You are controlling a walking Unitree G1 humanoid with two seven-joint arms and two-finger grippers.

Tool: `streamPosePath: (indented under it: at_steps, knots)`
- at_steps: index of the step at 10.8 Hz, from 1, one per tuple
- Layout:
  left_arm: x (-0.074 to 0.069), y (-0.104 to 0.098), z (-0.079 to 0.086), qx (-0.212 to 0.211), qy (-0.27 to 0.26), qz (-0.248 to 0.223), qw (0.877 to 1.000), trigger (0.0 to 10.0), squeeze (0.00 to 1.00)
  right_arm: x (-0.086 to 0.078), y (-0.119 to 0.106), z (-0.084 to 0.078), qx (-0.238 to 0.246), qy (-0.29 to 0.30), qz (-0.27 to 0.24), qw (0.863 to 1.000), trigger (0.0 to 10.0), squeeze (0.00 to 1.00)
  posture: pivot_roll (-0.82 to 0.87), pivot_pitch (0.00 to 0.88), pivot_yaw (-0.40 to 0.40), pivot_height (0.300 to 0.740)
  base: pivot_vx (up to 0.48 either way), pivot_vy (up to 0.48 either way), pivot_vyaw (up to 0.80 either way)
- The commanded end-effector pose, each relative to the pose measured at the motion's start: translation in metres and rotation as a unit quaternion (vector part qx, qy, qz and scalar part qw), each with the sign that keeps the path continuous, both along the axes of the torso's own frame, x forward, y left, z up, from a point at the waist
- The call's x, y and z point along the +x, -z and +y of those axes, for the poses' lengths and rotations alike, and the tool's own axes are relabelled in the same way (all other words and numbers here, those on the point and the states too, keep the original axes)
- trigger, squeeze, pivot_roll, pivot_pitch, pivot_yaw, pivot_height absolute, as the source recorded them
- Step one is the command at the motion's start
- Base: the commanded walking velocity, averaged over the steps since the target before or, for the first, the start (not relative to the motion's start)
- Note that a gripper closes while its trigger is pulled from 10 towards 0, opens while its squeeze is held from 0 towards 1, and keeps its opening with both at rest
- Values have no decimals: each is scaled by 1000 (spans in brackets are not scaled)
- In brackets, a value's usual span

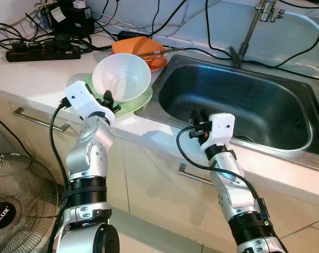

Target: Kitchen organization

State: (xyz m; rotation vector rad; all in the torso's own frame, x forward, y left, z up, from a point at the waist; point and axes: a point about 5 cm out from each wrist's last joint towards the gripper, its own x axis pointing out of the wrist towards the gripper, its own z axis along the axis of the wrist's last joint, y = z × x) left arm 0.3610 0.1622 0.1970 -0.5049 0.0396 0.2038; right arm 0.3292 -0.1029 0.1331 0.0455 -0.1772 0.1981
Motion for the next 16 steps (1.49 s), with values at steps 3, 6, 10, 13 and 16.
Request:
streamPosePath:
  at_steps: [3,6,10,13,16]
  knots:
    - [1,7,-5,-9,0,22,1000,0,0,-3,17,-2,-13,-2,44,999,10000,0,80,60,-48,740,0,0,0]
    - [0,9,-9,-19,9,29,999,0,0,-2,17,-2,-14,-1,46,999,10000,0,80,62,-47,740,0,0,0]
    - [1,12,-14,-32,20,35,999,0,0,-3,18,-2,-15,-2,49,999,10000,0,80,64,-48,740,0,0,0]
    - [0,-24,-19,-56,48,-105,992,0,0,-2,18,-1,-14,-3,49,999,10000,0,82,59,-47,740,0,0,0]
    - [-5,-33,-31,-45,86,-150,984,10000,0,-2,17,1,-13,-3,47,999,10000,0,82,58,-45,740,0,0,0]
